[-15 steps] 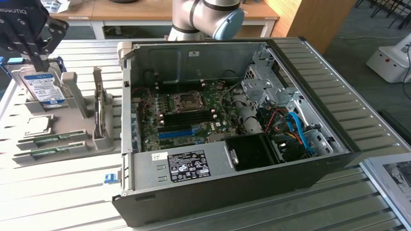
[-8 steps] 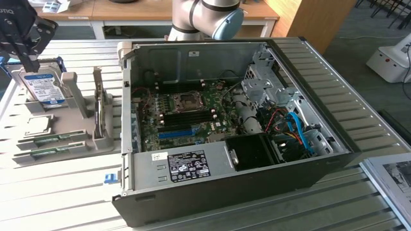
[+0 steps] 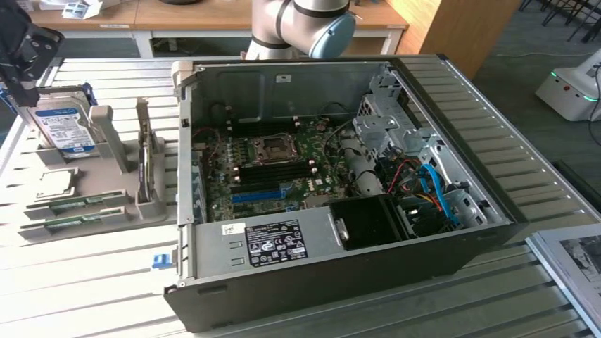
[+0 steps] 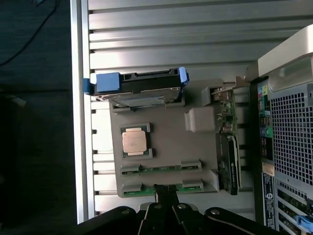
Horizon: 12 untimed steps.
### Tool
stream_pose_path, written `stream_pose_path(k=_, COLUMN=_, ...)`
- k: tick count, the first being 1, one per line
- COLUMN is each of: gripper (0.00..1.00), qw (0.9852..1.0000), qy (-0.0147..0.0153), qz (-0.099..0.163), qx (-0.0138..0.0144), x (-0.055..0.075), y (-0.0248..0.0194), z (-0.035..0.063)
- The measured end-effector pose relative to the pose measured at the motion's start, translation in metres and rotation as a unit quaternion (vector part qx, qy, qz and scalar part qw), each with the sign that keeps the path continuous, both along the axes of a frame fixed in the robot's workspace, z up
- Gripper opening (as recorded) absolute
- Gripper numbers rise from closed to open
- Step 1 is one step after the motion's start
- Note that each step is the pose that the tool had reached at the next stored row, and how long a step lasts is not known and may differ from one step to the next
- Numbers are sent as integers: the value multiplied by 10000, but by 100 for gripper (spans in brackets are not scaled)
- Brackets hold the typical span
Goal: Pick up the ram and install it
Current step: 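Reach for the ram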
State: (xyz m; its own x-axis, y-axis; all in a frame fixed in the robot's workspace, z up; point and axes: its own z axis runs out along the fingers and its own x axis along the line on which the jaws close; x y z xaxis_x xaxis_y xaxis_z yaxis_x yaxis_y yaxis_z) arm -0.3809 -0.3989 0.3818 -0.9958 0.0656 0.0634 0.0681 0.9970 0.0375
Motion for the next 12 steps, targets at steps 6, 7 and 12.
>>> stream_pose_path(k=6, gripper=10, qw=10000, qy=-1, qz=4, qx=0, x=-115, y=0, z=-1)
stream_pose_path(k=7, gripper=10, qw=10000, qy=0, qz=5, qx=0, x=-115, y=0, z=-1)
stream_pose_path(k=12, gripper=10, qw=10000, qy=0, qz=5, qx=0, x=-116, y=0, z=-1)
